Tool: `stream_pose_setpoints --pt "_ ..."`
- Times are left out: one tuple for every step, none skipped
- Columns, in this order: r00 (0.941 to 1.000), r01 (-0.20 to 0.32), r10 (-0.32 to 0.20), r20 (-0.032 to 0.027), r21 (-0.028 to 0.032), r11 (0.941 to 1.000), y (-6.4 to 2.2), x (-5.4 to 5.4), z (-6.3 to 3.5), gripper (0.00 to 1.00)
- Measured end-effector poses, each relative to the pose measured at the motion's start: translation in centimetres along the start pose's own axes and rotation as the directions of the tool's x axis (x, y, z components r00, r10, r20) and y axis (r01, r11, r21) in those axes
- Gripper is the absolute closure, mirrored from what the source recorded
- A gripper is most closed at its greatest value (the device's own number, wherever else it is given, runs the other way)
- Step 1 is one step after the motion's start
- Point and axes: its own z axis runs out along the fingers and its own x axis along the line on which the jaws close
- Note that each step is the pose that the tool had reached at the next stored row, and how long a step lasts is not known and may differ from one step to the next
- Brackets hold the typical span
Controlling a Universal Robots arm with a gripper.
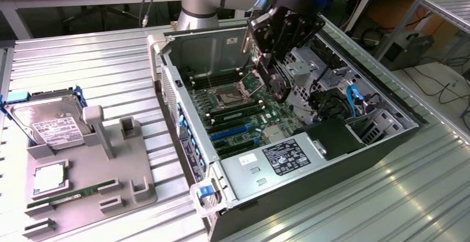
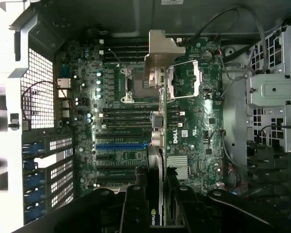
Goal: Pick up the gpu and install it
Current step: 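Pick up the gpu and move the gpu toward the slot, then insert the gpu into the slot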
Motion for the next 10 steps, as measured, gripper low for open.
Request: stream_pose_setpoints --pt "1.0 0.0 0.0 -0.0013 0.0 1.0 0.02 -0.05 0.08 0.74" --pt "1.0 0.0 0.0 -0.0019 0.0 1.0 0.02 -0.05 0.08 0.74" --pt "1.0 0.0 0.0 -0.002 0.0001 1.0 0.02 -0.05 0.08 0.74" --pt "1.0 0.0 0.0 -0.002 0.0001 1.0 0.02 -0.05 0.08 0.74" --pt "1.0 0.0 0.0 -0.002 0.0001 1.0 0.02 -0.05 0.08 0.74" --pt "1.0 0.0 0.0 -0.002 0.0001 1.0 0.02 -0.05 0.08 0.74" --pt "1.0 0.0 0.0 -0.002 0.0001 1.0 0.02 -0.05 0.08 0.74" --pt "1.0 0.0 0.0 -0.002 0.0001 1.0 0.02 -0.05 0.08 0.74" --pt "1.0 0.0 0.0 -0.002 0.0001 1.0 0.02 -0.05 0.08 0.74" --pt "1.0 0.0 0.0 -0.002 0.0001 1.0 0.02 -0.05 0.08 0.74"
